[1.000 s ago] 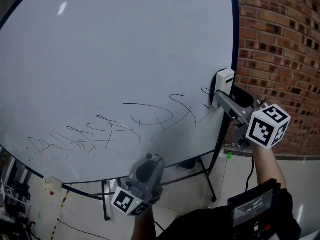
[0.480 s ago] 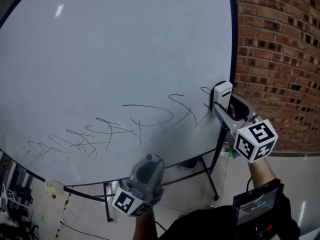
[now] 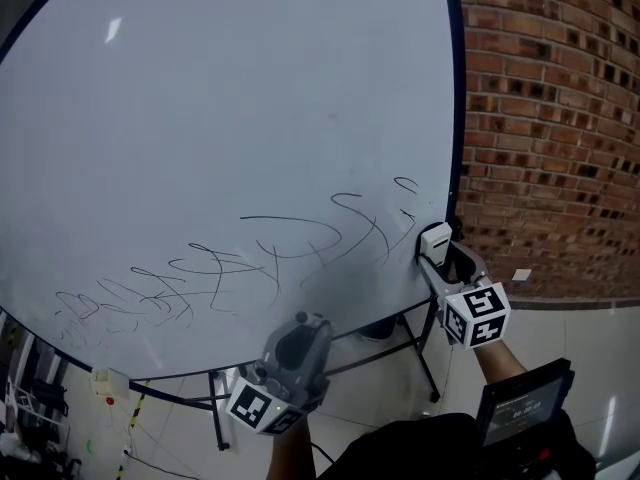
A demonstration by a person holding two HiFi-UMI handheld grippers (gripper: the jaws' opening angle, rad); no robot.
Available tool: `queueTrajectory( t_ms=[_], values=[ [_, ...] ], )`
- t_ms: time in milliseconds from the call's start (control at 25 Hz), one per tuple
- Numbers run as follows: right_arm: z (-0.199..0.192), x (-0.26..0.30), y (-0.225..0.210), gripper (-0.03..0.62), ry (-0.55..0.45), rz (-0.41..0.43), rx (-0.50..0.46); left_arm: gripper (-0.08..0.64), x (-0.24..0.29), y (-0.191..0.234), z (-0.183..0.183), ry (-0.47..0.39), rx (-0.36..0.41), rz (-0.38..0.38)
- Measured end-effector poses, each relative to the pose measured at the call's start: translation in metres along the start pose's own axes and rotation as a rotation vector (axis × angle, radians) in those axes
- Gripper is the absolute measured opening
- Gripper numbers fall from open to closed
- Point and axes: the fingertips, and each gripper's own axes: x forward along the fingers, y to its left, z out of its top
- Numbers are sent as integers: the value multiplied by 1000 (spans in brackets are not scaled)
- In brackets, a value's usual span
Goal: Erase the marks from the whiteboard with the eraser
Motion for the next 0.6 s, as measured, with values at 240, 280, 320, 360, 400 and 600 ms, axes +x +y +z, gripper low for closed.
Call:
queueTrajectory(
  t_ms=[240, 280, 320, 360, 400, 600],
  values=[
    [6, 1, 0, 233, -27, -15, 4, 57, -4, 0, -3, 9, 12, 3],
    [13, -1, 1, 233, -40, -14, -1, 57, -5, 0, -3, 8, 12, 4],
    [24, -2, 1, 232, -59, -15, -13, 57, -6, 1, -2, 6, 12, 7],
    [37, -3, 2, 232, -77, -16, -28, 58, -6, 1, 0, 2, 12, 10],
    [52, -3, 2, 232, -91, -15, -39, 58, -7, 1, 2, -3, 12, 13],
    [131, -10, 4, 230, -178, 13, -47, 58, -9, 0, 7, -15, 16, 21]
  ],
)
